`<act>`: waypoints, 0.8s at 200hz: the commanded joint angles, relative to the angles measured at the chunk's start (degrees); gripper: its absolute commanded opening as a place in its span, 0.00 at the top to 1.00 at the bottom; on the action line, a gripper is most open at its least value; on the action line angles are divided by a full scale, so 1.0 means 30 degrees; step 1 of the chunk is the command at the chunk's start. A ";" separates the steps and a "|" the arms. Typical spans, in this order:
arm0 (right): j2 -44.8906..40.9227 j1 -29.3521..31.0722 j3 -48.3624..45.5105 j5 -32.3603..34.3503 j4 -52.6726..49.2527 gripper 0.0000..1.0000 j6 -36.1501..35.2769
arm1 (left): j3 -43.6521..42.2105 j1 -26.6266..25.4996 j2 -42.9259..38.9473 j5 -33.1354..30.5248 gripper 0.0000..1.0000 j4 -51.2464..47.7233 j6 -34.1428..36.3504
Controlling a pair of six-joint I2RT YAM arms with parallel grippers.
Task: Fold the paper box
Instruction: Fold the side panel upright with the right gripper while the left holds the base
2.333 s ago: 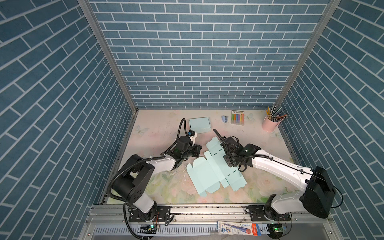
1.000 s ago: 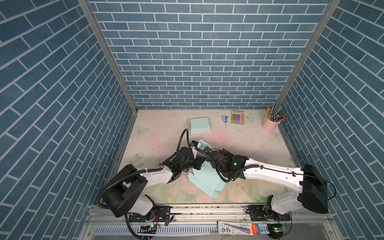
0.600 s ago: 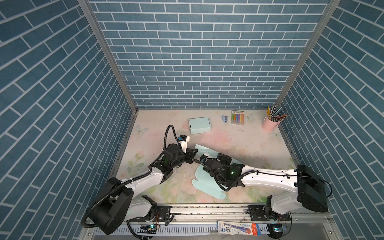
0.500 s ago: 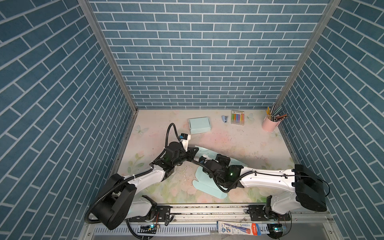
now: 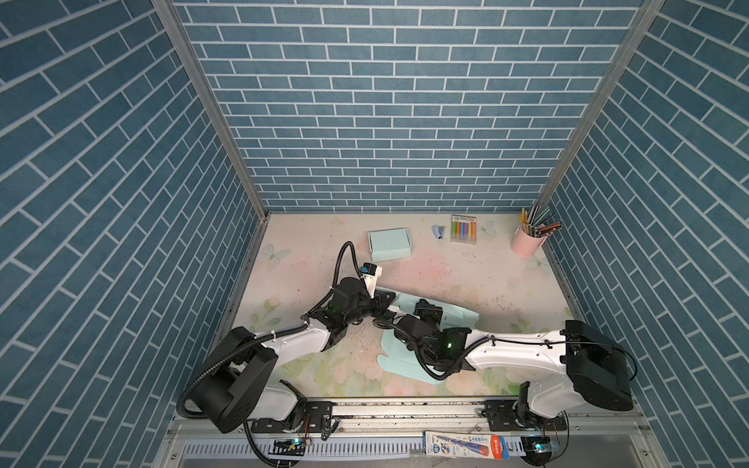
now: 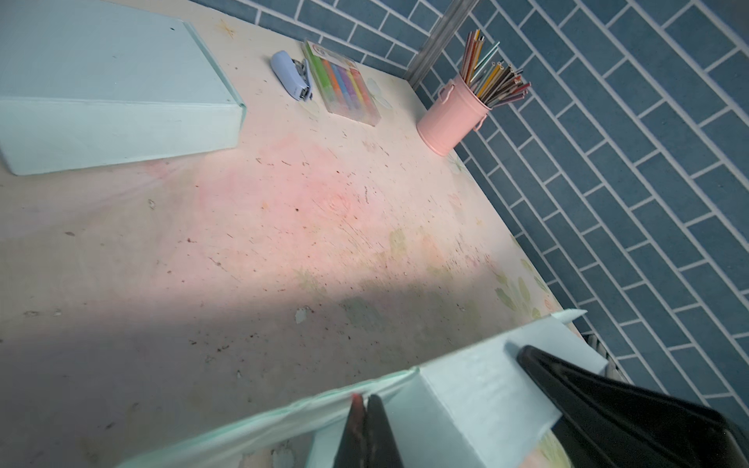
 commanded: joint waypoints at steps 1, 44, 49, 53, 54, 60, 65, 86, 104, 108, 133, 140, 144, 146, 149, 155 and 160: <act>0.0126 0.0075 -0.0517 0.0566 0.1315 1.00 -0.1230 | -0.0725 -0.0348 -0.0052 -0.0086 1.00 0.0995 -0.0508; -0.0206 0.0139 -0.1431 0.0738 0.2742 1.00 -0.2840 | -0.1007 -0.0224 -0.1475 -0.0513 1.00 -0.0143 0.0152; -0.0293 0.0160 -0.1736 0.0911 0.3351 1.00 -0.3500 | -0.1072 -0.0047 -0.1829 -0.0532 1.00 -0.0400 0.0283; -0.0311 0.0191 -0.1920 0.0991 0.3664 1.00 -0.3804 | -0.1159 0.0214 -0.2171 -0.0557 1.00 -0.0552 0.0358; -0.0334 0.0213 -0.2018 0.1033 0.3876 1.00 -0.4050 | -0.1174 0.0282 -0.2259 -0.0515 1.00 -0.0573 0.0363; -0.0411 0.0274 -0.2275 0.1128 0.4442 1.00 -0.4545 | -0.1400 0.0829 -0.2799 -0.0314 1.00 -0.0777 0.0390; -0.0505 0.0362 -0.2515 0.1144 0.4861 1.00 -0.4945 | -0.1609 0.1382 -0.3253 -0.0092 1.00 -0.0825 0.0372; -0.0781 0.0673 -0.3121 0.1117 0.5954 1.00 -0.6139 | -0.2142 0.3909 -0.4553 0.0404 1.00 -0.1403 0.0346; -0.0921 0.0690 -0.3280 0.1087 0.6379 1.00 -0.6535 | -0.2102 0.5439 -0.3793 0.1215 1.00 -0.1086 0.0134; -0.0954 0.0690 -0.3321 0.1048 0.6569 1.00 -0.6670 | -0.2117 0.5629 -0.3395 0.1431 1.00 -0.0789 -0.0043; -0.0937 0.0719 -0.3309 0.0824 0.7020 1.00 -0.7199 | -0.1685 0.5854 -0.0426 0.2807 1.00 0.1037 -0.0743; -0.0874 0.0719 -0.3341 0.0822 0.7074 1.00 -0.7317 | -0.1715 0.5791 0.0248 0.3044 1.00 0.1601 -0.0933; -0.0824 0.0719 -0.3370 0.0822 0.7107 1.00 -0.7389 | -0.1703 0.5720 0.0569 0.3085 1.00 0.1843 -0.0981; -0.0814 0.0719 -0.3376 0.0786 0.7132 1.00 -0.7415 | -0.1692 0.5670 0.0733 0.3120 1.00 0.1905 -0.0979; -0.0790 0.0719 -0.3393 0.0774 0.7176 1.00 -0.7454 | -0.1663 0.5589 0.0953 0.3108 1.00 0.1975 -0.0931; -0.0758 0.0743 -0.3461 0.0738 0.7241 1.00 -0.7491 | -0.1564 0.5401 0.1336 0.3104 1.00 0.2011 -0.0720; -0.0724 0.0748 -0.3493 0.0714 0.7257 1.00 -0.7519 | -0.1474 0.5187 0.1691 0.3098 1.00 0.1974 -0.0569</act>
